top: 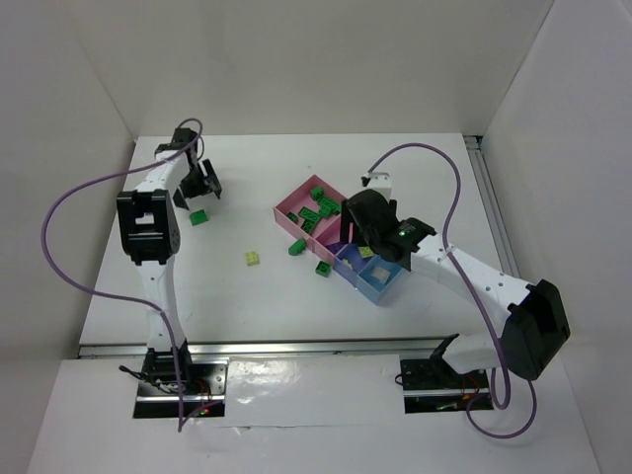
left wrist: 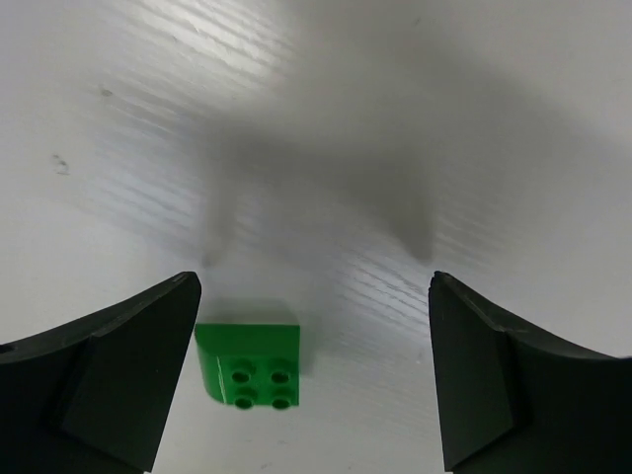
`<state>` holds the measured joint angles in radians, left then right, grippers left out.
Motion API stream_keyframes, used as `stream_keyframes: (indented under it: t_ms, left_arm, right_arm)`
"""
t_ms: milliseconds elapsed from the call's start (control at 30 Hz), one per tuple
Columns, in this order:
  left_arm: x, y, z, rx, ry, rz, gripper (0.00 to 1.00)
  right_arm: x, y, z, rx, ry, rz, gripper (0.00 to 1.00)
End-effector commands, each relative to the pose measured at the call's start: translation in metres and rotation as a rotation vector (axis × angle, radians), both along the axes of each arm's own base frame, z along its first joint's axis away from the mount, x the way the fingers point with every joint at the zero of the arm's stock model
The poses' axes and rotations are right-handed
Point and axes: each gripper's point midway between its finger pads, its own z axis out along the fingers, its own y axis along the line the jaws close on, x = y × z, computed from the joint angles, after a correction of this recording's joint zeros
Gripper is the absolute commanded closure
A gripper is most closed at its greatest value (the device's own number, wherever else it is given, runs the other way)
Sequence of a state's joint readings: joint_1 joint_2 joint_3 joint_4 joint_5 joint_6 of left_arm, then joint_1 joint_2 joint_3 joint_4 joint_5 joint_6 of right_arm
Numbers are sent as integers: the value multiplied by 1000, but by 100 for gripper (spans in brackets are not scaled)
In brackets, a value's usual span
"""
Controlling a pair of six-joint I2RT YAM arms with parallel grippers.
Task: Sort the legos into containers by color
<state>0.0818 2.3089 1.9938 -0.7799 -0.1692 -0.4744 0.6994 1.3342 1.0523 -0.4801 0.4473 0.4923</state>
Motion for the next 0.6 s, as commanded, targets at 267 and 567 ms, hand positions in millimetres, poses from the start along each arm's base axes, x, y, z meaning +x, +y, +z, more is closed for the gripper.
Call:
stream_keyframes:
  t_ms: [267,567]
  left_arm:
    - [-53,-25,-20,-120,106,-86,8]
    - [-92,-24,-37,-86,186,-53,26]
  right_arm:
    - [3,1,5,3,-7,3,19]
    - [5,4,2,2,4,10,19]
